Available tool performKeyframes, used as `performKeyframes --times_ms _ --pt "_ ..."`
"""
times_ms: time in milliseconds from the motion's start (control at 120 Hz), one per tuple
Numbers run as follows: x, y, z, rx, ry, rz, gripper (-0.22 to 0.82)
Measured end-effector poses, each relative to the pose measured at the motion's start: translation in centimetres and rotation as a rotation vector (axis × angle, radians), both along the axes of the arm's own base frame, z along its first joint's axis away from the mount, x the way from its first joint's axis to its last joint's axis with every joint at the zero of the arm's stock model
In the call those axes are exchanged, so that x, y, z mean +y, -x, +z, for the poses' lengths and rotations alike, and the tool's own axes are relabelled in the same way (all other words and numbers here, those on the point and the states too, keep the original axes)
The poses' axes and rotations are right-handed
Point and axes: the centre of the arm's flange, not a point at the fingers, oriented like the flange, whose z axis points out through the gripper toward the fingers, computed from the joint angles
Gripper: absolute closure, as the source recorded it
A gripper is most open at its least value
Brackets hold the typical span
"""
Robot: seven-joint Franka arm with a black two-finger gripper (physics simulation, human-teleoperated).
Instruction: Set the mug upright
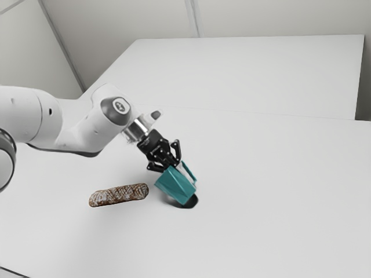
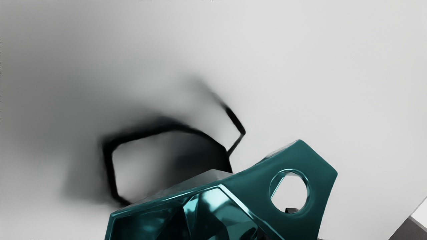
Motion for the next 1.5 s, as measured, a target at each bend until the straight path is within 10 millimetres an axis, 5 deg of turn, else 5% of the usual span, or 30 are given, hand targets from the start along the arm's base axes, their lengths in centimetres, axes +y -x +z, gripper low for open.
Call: performKeyframes --times_ms 350,567,942,1500 --pt "-2.9 0.3 6.9 -0.207 -0.352 -0.238 0.78" --pt "-4.4 -0.6 9.0 -0.299 -0.543 -0.364 0.78" --pt "-4.8 -1.5 6.6 -0.326 -0.72 -0.478 0.78" --pt "-5.4 -2.3 1.3 -0.293 -0.734 -0.484 0.78"
